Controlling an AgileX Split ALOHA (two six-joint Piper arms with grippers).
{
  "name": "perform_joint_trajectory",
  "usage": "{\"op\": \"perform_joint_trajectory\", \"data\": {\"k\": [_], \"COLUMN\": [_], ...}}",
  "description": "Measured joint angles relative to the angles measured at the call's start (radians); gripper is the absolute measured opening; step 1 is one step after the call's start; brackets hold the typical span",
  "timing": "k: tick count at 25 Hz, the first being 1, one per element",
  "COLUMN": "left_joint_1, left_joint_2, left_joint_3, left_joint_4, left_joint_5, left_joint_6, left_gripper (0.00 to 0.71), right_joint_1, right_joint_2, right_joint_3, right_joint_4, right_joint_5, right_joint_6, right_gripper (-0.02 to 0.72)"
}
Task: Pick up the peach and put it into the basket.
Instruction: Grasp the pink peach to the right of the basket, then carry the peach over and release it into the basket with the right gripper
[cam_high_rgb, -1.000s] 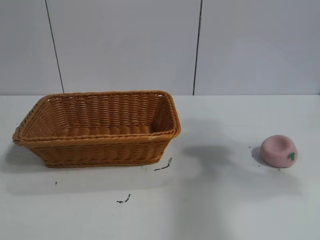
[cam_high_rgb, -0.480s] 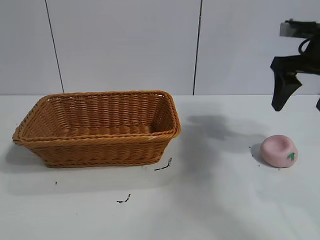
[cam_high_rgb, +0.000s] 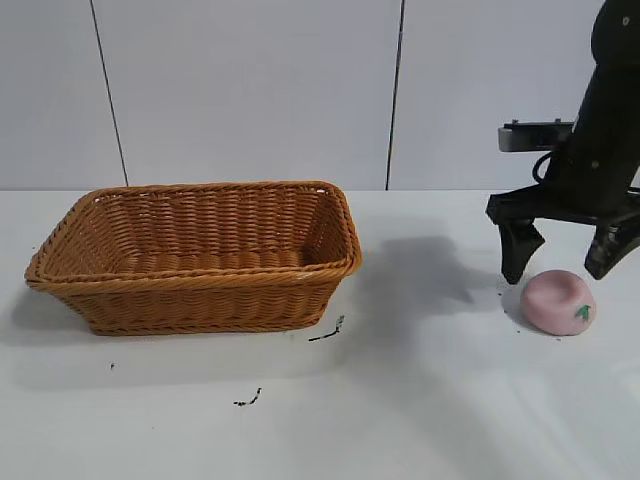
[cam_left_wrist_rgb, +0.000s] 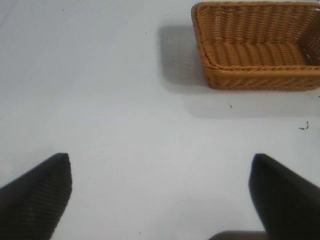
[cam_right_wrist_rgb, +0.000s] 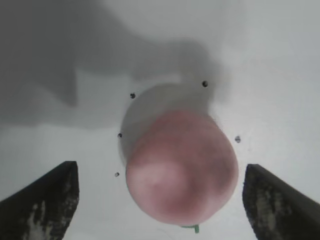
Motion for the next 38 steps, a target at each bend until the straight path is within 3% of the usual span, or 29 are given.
{"op": "perform_joint_trajectory", "data": {"k": [6, 14, 17, 20, 22, 28, 33, 38], "left_joint_1": [0.000, 0.000, 0.000, 0.000, 0.000, 0.000, 0.000, 0.000], "left_joint_2": [0.000, 0.000, 0.000, 0.000, 0.000, 0.000, 0.000, 0.000], "left_joint_3": [0.000, 0.000, 0.000, 0.000, 0.000, 0.000, 0.000, 0.000], "left_joint_4": [0.000, 0.000, 0.000, 0.000, 0.000, 0.000, 0.000, 0.000], "left_joint_5": [0.000, 0.000, 0.000, 0.000, 0.000, 0.000, 0.000, 0.000], "left_joint_6": [0.000, 0.000, 0.000, 0.000, 0.000, 0.000, 0.000, 0.000], "left_gripper": [0.693, 0.693, 0.693, 0.693, 0.693, 0.693, 0.693, 0.693], "right_joint_1": [0.000, 0.000, 0.000, 0.000, 0.000, 0.000, 0.003, 0.026], "right_joint_2": [0.009, 0.091, 0.084, 0.063, 0.038, -0.087, -0.237, -0.239], "right_joint_3": [0.000, 0.000, 0.000, 0.000, 0.000, 0.000, -0.004, -0.142], "right_joint_4": [-0.028, 0.004, 0.004, 0.004, 0.003, 0.000, 0.037, 0.060], "right_joint_5": [-0.011, 0.000, -0.006, -0.004, -0.004, 0.009, 0.026, 0.138], "right_joint_6": [0.024, -0.017, -0.018, -0.018, -0.018, -0.037, -0.038, -0.045], "right_gripper": [0.611, 0.584, 0.396, 0.071, -0.014, -0.014, -0.014, -0.014]}}
